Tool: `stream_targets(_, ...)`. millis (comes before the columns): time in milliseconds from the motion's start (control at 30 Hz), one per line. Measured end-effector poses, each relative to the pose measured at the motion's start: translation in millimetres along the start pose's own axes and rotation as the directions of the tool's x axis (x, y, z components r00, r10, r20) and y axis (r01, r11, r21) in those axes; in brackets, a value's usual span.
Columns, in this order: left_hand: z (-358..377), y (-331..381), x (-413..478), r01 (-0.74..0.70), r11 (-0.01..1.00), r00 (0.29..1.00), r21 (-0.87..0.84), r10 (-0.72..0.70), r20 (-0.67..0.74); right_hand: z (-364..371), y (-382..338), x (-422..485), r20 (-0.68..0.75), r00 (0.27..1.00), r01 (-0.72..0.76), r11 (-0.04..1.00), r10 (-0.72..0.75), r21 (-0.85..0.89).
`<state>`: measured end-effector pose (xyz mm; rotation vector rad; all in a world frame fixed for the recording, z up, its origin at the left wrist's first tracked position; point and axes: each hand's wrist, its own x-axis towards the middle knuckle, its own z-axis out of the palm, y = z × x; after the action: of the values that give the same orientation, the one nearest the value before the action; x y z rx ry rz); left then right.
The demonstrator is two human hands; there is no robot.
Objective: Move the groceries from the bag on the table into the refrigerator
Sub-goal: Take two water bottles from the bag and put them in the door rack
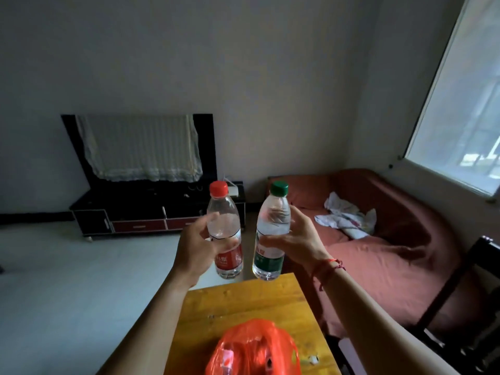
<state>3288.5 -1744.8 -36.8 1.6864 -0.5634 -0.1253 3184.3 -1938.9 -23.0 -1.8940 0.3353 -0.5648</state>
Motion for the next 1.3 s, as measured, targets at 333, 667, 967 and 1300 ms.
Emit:
stream_targets(333, -31.4, 35.5, -23.3, -0.05, 0.999, 0.995, 0.018, 0.052, -0.086, 7.7, -38.0, -1.3, 0.071, 0.994, 0.089, 0.996, -0.087, -0.03)
stream_targets(667, -87.6, 56.3, -69.0, -0.051, 0.998, 0.964, 0.021, 0.055, -0.261, 58.0, -67.3, -8.2, 0.191, 0.963, 0.176, 0.981, -0.188, 0.077)
stream_targets(967, -168.2, 68.8, -149.6, -0.011, 0.998, 0.895, 0.062, 0.038, -0.445, 142.7, -116.3, -46.9, 0.406, 0.868, 0.222, 0.955, -0.285, 0.195)
stream_targets(1300, -264.6, 76.0, -308.2, 0.078, 0.994, 0.688, 0.079, 0.003, -0.725, 252.7, -172.7, -158.4, 0.634, 0.669, 0.229, 0.92, -0.387, 0.319)
